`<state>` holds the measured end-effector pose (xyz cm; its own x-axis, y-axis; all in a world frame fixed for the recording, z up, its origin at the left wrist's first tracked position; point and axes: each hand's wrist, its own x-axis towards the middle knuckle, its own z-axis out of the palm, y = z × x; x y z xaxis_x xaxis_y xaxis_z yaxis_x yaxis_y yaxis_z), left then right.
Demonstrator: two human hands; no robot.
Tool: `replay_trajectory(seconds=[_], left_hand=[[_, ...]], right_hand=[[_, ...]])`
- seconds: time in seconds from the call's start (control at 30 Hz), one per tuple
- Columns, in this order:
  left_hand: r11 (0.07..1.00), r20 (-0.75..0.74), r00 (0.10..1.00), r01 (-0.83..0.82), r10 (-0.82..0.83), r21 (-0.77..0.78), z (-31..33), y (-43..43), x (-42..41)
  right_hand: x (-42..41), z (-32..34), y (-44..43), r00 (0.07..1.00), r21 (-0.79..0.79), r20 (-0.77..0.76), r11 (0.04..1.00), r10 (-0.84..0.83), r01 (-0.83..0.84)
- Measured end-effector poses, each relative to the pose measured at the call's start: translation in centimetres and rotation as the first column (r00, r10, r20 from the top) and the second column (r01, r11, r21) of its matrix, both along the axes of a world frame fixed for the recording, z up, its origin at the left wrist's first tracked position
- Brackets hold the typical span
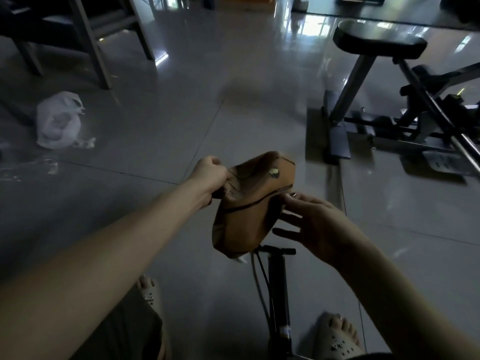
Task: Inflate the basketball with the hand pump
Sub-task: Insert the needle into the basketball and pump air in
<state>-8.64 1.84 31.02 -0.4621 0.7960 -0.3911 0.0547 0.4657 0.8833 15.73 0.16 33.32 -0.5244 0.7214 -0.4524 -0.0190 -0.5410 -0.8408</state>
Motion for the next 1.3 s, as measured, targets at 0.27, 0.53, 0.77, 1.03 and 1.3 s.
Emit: replay_trajectory(seconds=[0.27, 0.53, 0.77, 1.03, 1.3], left_hand=[[0.956, -0.062, 0.954, 0.292, -0.294, -0.031, 1.8, -1.2, 2.1], [0.743, -0.143, 0.729, 0.663, -0.669, -0.098, 3.6, -3.8, 2.8], [0.866, -0.250, 0.857, 0.488, -0.451, 0.111, 2.4, -2.9, 1.2], [0.929, 0.277, 0.927, 0.153, -0.253, 0.336, 4.0, -2.8, -2.9], [0.986, 0.400, 0.909, 0.063, -0.121, 0.157, 1.6, -2.9, -4.0]], right_hand=[[-1.2, 0.7, 0.3, 0.987, -0.044, 0.039, 0.987, -0.155, 0.156], [-1.3, -0.8, 1.2, 0.961, -0.249, 0.132, 0.931, -0.241, 0.268], [-0.7, -0.5, 1.6, 0.960, -0.262, -0.092, 0.936, -0.265, 0.234], [2.1, -2.4, 4.4, 0.841, -0.057, 0.267, 0.864, -0.470, 0.500], [2.7, -0.8, 4.8, 0.907, -0.188, -0.031, 0.894, -0.419, 0.407]])
